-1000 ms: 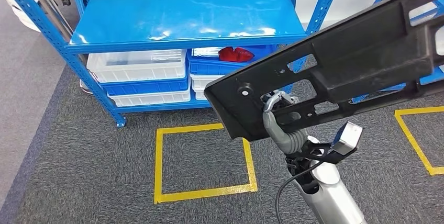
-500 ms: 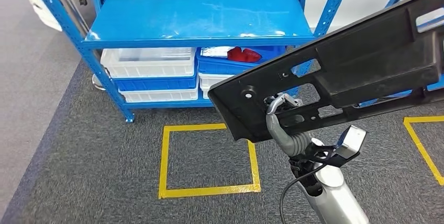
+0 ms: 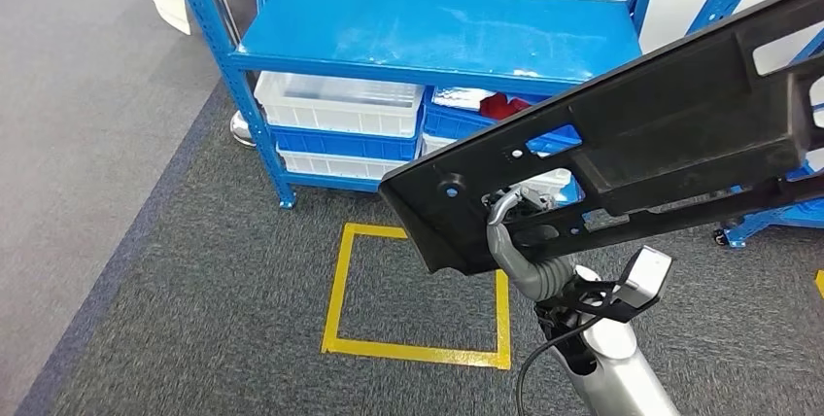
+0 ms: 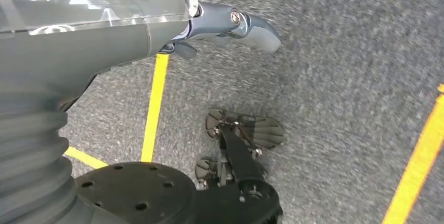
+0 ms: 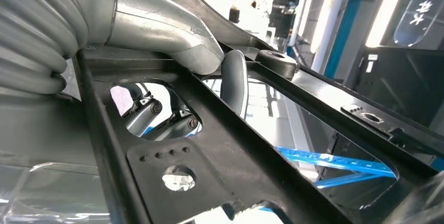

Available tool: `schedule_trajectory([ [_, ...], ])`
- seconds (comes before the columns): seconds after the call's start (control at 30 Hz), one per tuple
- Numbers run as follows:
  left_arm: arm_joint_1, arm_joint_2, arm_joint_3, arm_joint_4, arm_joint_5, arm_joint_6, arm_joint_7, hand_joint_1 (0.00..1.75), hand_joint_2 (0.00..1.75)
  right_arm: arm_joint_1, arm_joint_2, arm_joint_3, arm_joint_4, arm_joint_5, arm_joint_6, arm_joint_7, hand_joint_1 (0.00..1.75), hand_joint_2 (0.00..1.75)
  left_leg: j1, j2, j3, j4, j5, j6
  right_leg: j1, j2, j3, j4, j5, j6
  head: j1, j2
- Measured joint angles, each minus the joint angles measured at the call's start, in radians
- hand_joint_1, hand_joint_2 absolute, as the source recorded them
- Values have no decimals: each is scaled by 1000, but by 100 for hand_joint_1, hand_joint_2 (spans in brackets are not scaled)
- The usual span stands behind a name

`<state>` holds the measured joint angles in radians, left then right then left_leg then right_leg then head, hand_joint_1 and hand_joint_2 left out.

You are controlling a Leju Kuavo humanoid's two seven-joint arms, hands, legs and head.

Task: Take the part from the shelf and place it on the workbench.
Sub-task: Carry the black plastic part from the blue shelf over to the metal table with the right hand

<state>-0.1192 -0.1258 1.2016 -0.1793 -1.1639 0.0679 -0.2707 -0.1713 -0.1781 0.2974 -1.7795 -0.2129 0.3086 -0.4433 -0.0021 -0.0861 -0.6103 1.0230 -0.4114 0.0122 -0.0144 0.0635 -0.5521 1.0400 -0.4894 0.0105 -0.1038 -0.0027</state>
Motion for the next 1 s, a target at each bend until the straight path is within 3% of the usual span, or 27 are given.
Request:
schedule_trajectory([
  [0.07,2,0,0,0,0,0,1,0,175,6,0,-3,-5,1,2,-2,175,175,2,-17,-10,0,7,-14,2,-9,-2,-6,4,-7,0,0],
  [0.13,6,1,0,0,1,0,1,0,175,10,-1,-3,-10,3,5,-3,175,175,2,2,-21,12,-1,-23,-1,-29,-3,-14,13,-19,0,0],
  [0.2,6,1,0,0,1,0,1,0,175,15,-3,-3,-16,8,5,-6,175,175,4,49,-57,95,-55,-31,-2,-54,-4,-20,20,-28,0,0],
  [0.27,4,0,0,0,2,1,1,0,175,23,-4,-4,-18,14,5,-7,175,175,11,70,-110,226,-121,-40,0,-82,-8,-20,21,-30,0,0],
  [0.3,5,0,0,0,2,1,1,0,175,28,-4,-4,-19,17,5,-8,175,175,14,73,-123,267,-134,-43,1,-96,-9,-19,21,-30,0,0],
  [0.33,6,-1,0,0,2,1,1,0,175,32,-4,-4,-19,19,5,-8,175,175,17,76,-119,273,-131,-46,1,-109,-10,-18,21,-30,0,0],
  [0.4,8,-1,0,0,2,2,1,0,175,38,-4,-4,-22,22,5,-8,175,175,20,93,-54,174,-82,-47,1,-135,-9,-17,20,-28,0,0],
  [0.47,5,-1,0,0,2,2,1,0,175,41,-4,-5,-28,24,6,-11,175,175,13,136,19,45,-46,-37,4,-157,-8,-15,18,-20,0,0],
  [0.53,4,-1,0,0,2,4,2,0,175,43,-4,-8,-32,26,7,-13,175,175,3,153,38,-3,-40,-23,7,-176,-8,-15,19,-8,0,0],
  [0.6,7,0,0,0,1,6,4,0,175,44,-4,-10,-33,27,13,-14,175,175,2,129,34,-9,-31,-8,5,-185,-7,-16,19,5,0,0],
  [0.67,7,0,0,0,0,9,7,0,175,45,-2,-13,-34,28,18,-15,175,175,4,109,35,-21,-20,7,0,-143,-19,15,-8,14,0,0],
  [0.73,2,0,0,0,0,10,10,0,175,52,0,-19,-35,29,19,-15,175,175,4,88,32,-26,-12,16,-2,-86,-69,123,-73,15,0,0],
  [0.8,0,0,0,0,-1,11,11,0,175,62,0,-24,-35,30,18,-15,175,175,0,63,27,-24,-8,21,-1,-69,-125,240,-117,14,0,0],
  [0.83,1,0,0,0,-2,11,12,0,175,66,0,-25,-35,30,18,-15,175,175,-1,49,25,-22,-7,21,-1,-67,-134,256,-112,14,0,0],
  [0.9,2,0,-1,0,-4,11,13,0,175,70,0,-28,-35,29,18,-15,175,175,-2,21,22,-15,-7,18,-2,-56,-97,179,-52,10,0,0],
  [0.97,0,0,-1,0,-8,11,13,0,175,71,0,-34,-35,25,18,-16,175,175,-2,-5,15,-3,-8,12,-6,-10,-40,55,0,7,0,0],
  [1.0,-2,0,-2,0,-8,11,13,0,175,72,0,-37,-36,23,18,-16,175,175,-2,-16,9,2,-8,7,-7,7,-25,19,10,7,0,0],
])
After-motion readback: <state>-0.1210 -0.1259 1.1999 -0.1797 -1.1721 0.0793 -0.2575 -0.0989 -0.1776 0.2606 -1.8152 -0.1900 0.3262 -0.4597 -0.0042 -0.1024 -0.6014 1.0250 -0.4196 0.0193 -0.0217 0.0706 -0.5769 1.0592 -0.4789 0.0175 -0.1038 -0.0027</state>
